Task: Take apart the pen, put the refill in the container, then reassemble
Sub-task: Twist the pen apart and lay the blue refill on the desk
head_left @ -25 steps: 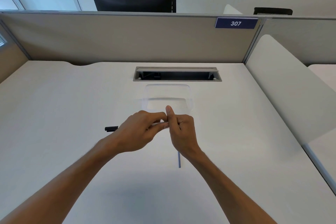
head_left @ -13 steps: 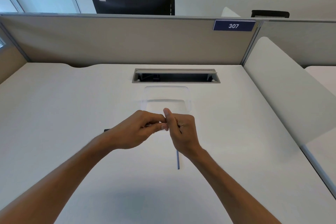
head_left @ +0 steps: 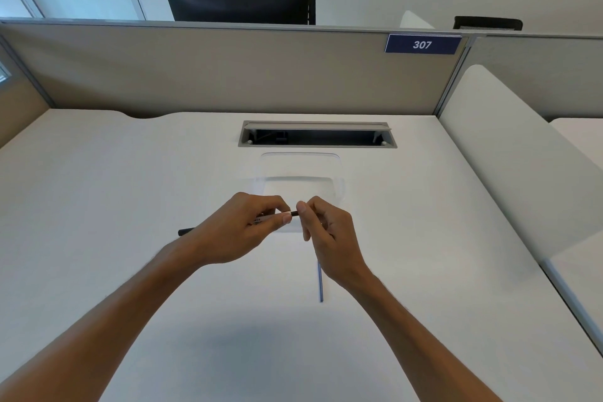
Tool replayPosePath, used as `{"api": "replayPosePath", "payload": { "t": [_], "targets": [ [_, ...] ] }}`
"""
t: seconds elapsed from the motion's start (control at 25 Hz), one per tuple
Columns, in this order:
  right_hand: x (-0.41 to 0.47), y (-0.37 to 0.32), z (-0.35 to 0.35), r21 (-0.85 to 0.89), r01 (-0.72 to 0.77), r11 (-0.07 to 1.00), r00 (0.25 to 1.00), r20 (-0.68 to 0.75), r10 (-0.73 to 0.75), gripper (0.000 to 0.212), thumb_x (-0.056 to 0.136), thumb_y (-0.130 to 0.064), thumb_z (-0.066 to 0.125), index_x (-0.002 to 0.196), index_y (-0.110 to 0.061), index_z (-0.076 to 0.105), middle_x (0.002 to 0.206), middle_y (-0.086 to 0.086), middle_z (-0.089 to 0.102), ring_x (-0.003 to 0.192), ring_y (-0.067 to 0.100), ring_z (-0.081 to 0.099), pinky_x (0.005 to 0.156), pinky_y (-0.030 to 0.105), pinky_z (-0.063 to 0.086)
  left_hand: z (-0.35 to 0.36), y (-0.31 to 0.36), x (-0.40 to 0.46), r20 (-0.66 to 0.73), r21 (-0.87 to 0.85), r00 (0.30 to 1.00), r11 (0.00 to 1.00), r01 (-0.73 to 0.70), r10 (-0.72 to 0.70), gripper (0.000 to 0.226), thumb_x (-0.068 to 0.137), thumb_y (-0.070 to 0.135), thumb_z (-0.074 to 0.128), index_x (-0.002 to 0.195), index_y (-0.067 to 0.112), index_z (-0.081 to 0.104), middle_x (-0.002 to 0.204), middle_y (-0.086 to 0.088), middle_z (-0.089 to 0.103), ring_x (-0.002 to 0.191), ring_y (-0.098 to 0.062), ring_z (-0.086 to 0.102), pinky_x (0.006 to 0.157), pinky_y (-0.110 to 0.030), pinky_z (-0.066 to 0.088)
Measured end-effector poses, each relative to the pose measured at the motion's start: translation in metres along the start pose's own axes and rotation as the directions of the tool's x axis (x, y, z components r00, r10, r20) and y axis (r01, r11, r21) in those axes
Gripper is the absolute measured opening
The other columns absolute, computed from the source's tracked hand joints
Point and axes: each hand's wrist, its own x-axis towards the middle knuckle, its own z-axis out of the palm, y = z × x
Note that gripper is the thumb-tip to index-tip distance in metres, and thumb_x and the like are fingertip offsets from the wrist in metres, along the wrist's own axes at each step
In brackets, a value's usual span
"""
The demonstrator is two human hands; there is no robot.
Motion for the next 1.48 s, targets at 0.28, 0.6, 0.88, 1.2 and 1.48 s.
{"api": "replayPosePath", "payload": {
  "t": [0.28,0.6,0.88,1.2,1.48],
  "targets": [
    [-0.010,0.003,-0.007,0.045,-0.080,0.996,0.997,-0.005,0.080,0.015,0.090,-0.035,0.059,0.080,-0.026,0.063,0.064,-0.021,0.061,0.059,0.003,0.058,0.054,0.011,0.038,0.003,-0.006,-0.002,0.017,0.027,0.999,0.999,0.029,-0.029,0.022,0.098,0.036,0.052,0.081,0.028,0.063,0.057,0.013,0.051,0.054,-0.009,0.044,0.055,-0.020,0.033],
    [-0.008,0.004,-0.011,0.047,-0.107,0.993,0.994,0.014,0.107,0.029,0.097,-0.029,0.061,0.072,-0.016,0.066,0.057,-0.015,0.060,0.057,0.005,0.055,0.061,0.018,0.045,0.002,-0.006,-0.001,0.025,0.061,1.000,0.998,0.009,-0.010,0.021,0.099,0.037,0.051,0.081,0.032,0.062,0.056,0.008,0.050,0.053,-0.011,0.045,0.055,-0.026,0.035],
    [-0.009,0.005,-0.020,0.059,-0.153,0.986,0.987,0.051,0.150,0.010,0.093,-0.022,0.068,0.085,-0.016,0.070,0.071,-0.016,0.066,0.062,0.004,0.061,0.061,0.019,0.044,0.003,-0.007,0.000,0.026,0.074,1.000,0.997,0.015,-0.017,0.021,0.098,0.039,0.051,0.078,0.038,0.059,0.056,0.012,0.052,0.054,-0.010,0.047,0.054,-0.023,0.034],
    [-0.010,0.003,-0.024,0.122,-0.148,0.981,0.988,0.053,0.142,0.006,0.088,-0.011,0.073,0.092,-0.016,0.073,0.077,-0.009,0.073,0.066,0.005,0.065,0.063,0.022,0.050,0.004,-0.008,0.001,0.021,0.080,1.000,0.997,0.011,-0.013,0.020,0.098,0.038,0.052,0.080,0.035,0.061,0.056,0.013,0.052,0.053,-0.010,0.046,0.054,-0.023,0.033],
    [-0.009,0.002,-0.022,0.197,-0.165,0.966,0.986,0.035,0.161,0.012,0.094,-0.018,0.066,0.087,-0.018,0.076,0.074,-0.002,0.076,0.066,0.008,0.064,0.062,0.015,0.044,0.005,-0.008,0.000,0.013,0.086,1.000,0.996,0.015,-0.016,0.020,0.097,0.039,0.052,0.083,0.032,0.064,0.055,0.009,0.052,0.052,-0.011,0.046,0.054,-0.024,0.035]
  ]
}}
